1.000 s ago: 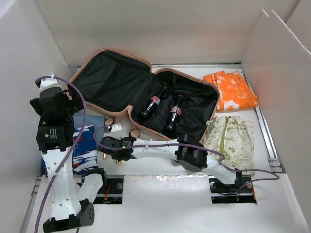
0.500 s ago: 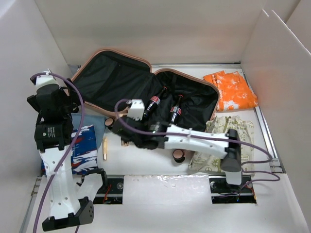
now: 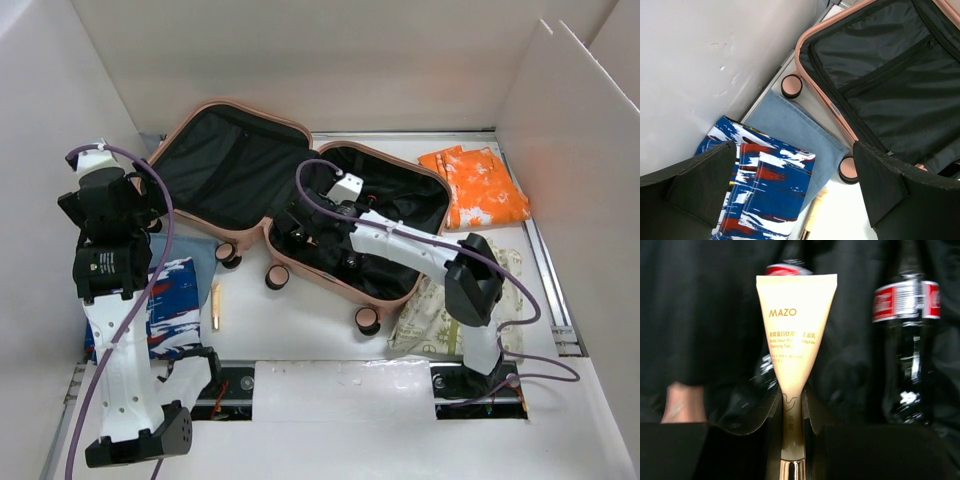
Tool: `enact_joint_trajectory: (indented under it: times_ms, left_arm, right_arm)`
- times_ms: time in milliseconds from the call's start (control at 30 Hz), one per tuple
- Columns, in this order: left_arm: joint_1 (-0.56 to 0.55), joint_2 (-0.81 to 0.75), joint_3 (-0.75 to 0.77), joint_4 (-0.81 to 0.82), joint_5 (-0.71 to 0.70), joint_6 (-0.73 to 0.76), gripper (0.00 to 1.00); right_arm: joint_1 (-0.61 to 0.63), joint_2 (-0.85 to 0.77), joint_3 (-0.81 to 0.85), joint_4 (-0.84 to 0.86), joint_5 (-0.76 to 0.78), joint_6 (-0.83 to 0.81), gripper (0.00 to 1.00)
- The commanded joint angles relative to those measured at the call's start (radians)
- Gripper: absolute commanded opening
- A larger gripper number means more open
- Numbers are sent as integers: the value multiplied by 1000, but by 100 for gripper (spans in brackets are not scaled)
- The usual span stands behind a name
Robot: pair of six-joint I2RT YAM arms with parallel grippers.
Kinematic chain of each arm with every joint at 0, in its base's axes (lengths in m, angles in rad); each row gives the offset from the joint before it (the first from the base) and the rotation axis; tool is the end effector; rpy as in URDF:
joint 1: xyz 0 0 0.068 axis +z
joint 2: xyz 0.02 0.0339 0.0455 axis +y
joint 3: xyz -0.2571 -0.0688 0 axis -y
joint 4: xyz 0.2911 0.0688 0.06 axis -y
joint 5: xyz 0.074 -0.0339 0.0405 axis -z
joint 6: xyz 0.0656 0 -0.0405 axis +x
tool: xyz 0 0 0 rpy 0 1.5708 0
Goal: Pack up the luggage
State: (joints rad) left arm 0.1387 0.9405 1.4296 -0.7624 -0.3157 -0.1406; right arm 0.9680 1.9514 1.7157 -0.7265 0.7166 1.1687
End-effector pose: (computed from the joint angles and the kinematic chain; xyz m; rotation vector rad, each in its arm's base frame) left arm 0.2235 0.0518 0.4741 -0.4726 1.7782 0.2894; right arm 0.3094 0.3736 0.2413 0.4845 2.1934 0.2117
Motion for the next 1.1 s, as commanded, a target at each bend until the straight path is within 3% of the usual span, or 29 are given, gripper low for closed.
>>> enact_joint_trajectory:
  times_ms: [0,233,300,533,633,667,767,800,833,933,1067]
  left_arm:
    - [-4,-6,14,26,-32,9,100]
    - [-4,-6,-6,26,-42,18,100]
    - [-4,-6,-6,26,-42,18,100]
    - [-4,-6,-35,35,-51,18,100]
    - [-4,-6,-44,35,-51,18,100]
    - [-4,-6,-44,35,-51,18,100]
    - [-4,-6,-44,35,-51,27,100]
    - [-4,-6,-44,35,-51,27,100]
    - [-4,-6,-44,35,-51,27,100]
    - [-4,-6,-44,35,-51,27,100]
    - [-4,-16,-44,35,-51,27,100]
  right_arm:
    - [-26,3,-7,51,23,77,0]
    - [-87,127,28,-2,-48,56,0]
    - [-112,164,19,16,-90,-21,0]
    - [-135,175,-31,42,-138,-82,0]
    - [-135,165,-41,68,-149,-119,14]
    - [-135,153,-31,79,-158,-144,26]
    - [-135,129,-31,79,-158,-144,48]
    - [-135,116,-31,88,-158,-144,63]
    - [-135,89,-31,88,-158,-153,69]
    - [-115,51,-42,114,-118,-176,83]
    - [-32,20,62,124,-63,-280,86]
